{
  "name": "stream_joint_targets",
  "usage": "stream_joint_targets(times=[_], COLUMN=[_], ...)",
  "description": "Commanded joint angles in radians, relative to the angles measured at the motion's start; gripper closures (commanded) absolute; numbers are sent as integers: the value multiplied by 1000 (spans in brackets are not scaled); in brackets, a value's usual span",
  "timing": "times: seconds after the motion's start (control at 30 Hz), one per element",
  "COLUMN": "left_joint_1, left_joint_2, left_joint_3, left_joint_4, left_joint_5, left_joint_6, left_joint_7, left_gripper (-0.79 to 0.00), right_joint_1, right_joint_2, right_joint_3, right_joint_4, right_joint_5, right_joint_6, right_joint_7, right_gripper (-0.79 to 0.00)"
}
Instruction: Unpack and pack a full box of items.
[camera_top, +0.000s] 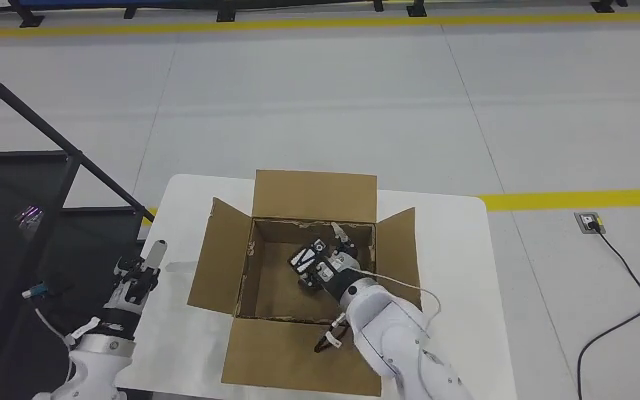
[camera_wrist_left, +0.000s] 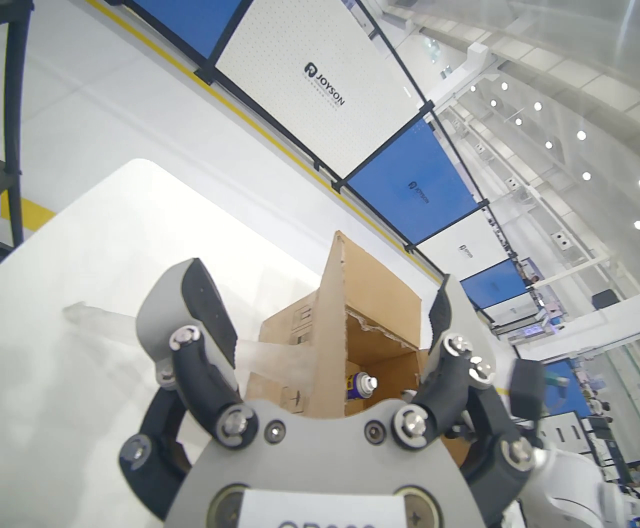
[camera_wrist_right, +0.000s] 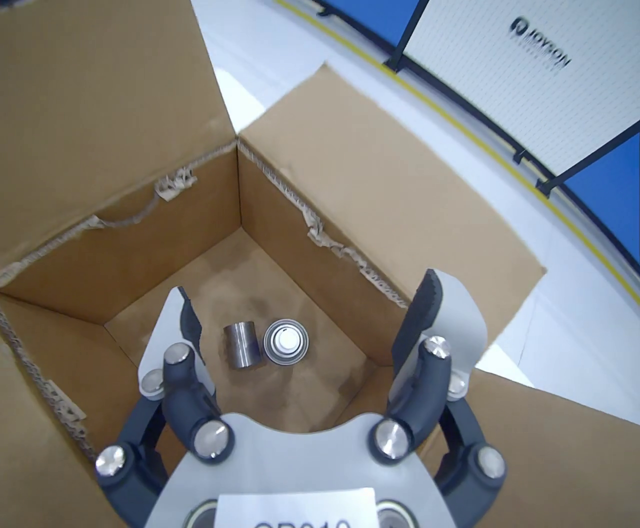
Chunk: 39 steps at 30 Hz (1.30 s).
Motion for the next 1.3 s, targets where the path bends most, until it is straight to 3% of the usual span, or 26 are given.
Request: stream_joint_targets(times=[0.0,0.07,0.3,0.43,0.73,0.87,1.0,1.17,1.27], left_joint_1=[-7,-10,-20,-16,-15,-6,-7,-25,-55], left_joint_2=[2,4,5,5,8,9,11,9,8], left_joint_3=[14,28,82,86,113,133,143,184,230], left_joint_4=[11,20,32,12,-13,-31,-41,-45,-30], left_joint_5=[31,69,128,71,30,51,53,72,98], left_joint_6=[-18,-35,-75,-104,-128,-151,-163,-145,-122], left_joint_7=[-46,-76,-135,-207,-313,-336,-367,-378,-392], left_gripper=[-785,-785,-785,-785,-785,-785,-785,-785,-785], right_joint_1=[-41,-64,-64,-109,-267,-328,-388,-417,-423], right_joint_2=[5,9,9,14,38,53,65,79,88], right_joint_3=[13,20,20,56,265,410,533,627,649], right_joint_4=[-60,-82,-82,-115,-270,-294,-308,-288,-256], right_joint_5=[-40,-117,-117,-61,321,545,677,863,949], right_joint_6=[29,77,77,82,-77,-189,-211,-203,-247], right_joint_7=[-61,-76,-76,-221,-398,-383,-348,-185,-86], right_gripper=[-785,-785,-785,-785,-785,-785,-785,-785,-785])
